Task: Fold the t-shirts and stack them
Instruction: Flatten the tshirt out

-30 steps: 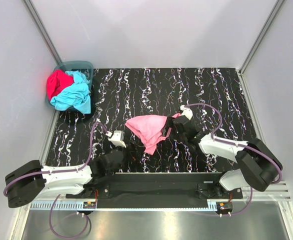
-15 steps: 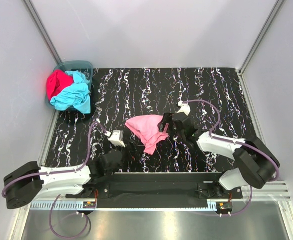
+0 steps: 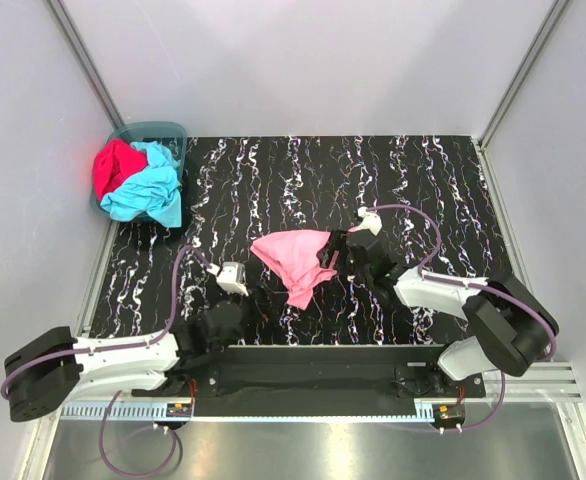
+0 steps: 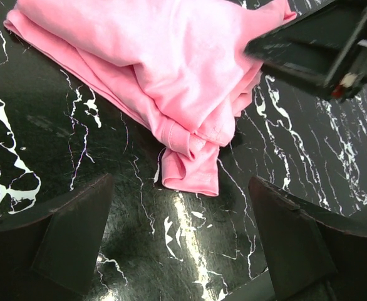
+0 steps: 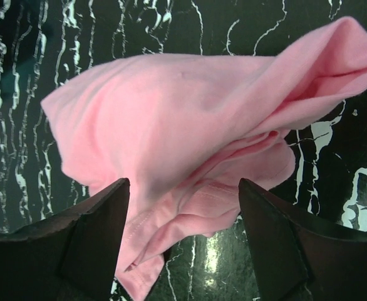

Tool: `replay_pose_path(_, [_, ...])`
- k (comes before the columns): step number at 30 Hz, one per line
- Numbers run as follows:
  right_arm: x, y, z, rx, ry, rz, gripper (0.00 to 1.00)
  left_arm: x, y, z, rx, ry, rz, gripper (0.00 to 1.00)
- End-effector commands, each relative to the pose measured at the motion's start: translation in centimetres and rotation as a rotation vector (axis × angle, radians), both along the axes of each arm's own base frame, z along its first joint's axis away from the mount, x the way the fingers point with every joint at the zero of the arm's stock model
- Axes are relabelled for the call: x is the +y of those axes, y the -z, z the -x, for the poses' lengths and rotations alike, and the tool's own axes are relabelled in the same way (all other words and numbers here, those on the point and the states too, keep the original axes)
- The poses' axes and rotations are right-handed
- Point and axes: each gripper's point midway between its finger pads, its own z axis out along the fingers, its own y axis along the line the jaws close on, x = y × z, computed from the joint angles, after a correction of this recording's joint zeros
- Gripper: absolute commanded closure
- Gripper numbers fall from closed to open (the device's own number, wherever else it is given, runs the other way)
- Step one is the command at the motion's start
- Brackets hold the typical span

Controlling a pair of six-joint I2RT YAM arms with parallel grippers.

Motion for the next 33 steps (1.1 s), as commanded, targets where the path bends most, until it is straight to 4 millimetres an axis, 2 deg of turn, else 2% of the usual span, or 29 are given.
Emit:
replay_pose_path(1, [0.1, -2.7, -0.5, -0.063, 0.013, -0.039, 0.24, -0.4, -0.6, -0.4, -0.017, -0.009, 0.031, 0.06])
replay_pose_path(3, [0.1, -2.6, -0.6, -0.06, 0.016, -0.038, 0.28, -0.6, -0.5, -0.4, -0.015, -0.005, 0.026, 0.06])
replay_pose_path(4, [0.2, -2.5, -0.5, -0.057, 0.016, -0.038, 0.36, -0.8, -0.6, -0.4, -0.015, -0.001, 0.031, 0.06])
replay_pose_path(7, [0.5, -2.1, -0.7, -0.047, 0.012, -0.042, 0.49, -0.8, -0.6, -0.4, -0.013, -0.001, 0.028, 0.06])
replay_pose_path(20, [1.3, -0.9, -0.8, -0.017, 0.003, -0.066, 0.49, 0.4, -0.6, -0.2, -0.019, -0.025, 0.034, 0.06])
replay_pose_path(23, [1.5, -0.6, -0.7, -0.01, 0.001, -0.071, 0.62, 0.3, -0.5, -0.2, -0.016, -0.02, 0.03, 0.06])
replay_pose_path(24, [1.6, -0.4, -0.9, -0.006, 0.001, -0.068, 0.74, 0.3, -0.6, -0.2, -0.016, -0.02, 0.033, 0.06])
replay_pose_path(25, [1.8, -0.6, -1.0, -0.011, -0.004, -0.074, 0.81, 0.2, -0.5, -0.2, -0.016, -0.019, 0.032, 0.06])
replay_pose_path(28, [2.2, -0.4, -1.2, -0.001, -0.009, -0.077, 1.0, 0.2, -0.5, -0.2, -0.016, -0.019, 0.033, 0.06])
replay_pose_path(31, [2.8, -1.3, -1.5, -0.01, -0.019, -0.099, 1.0, 0.3, -0.6, -0.1, -0.017, -0.02, 0.03, 0.06])
replay_pose_path(33, [3.0, -3.2, -1.7, -0.04, -0.026, -0.115, 1.0, 0.5, -0.6, -0.1, -0.018, -0.023, 0.03, 0.06])
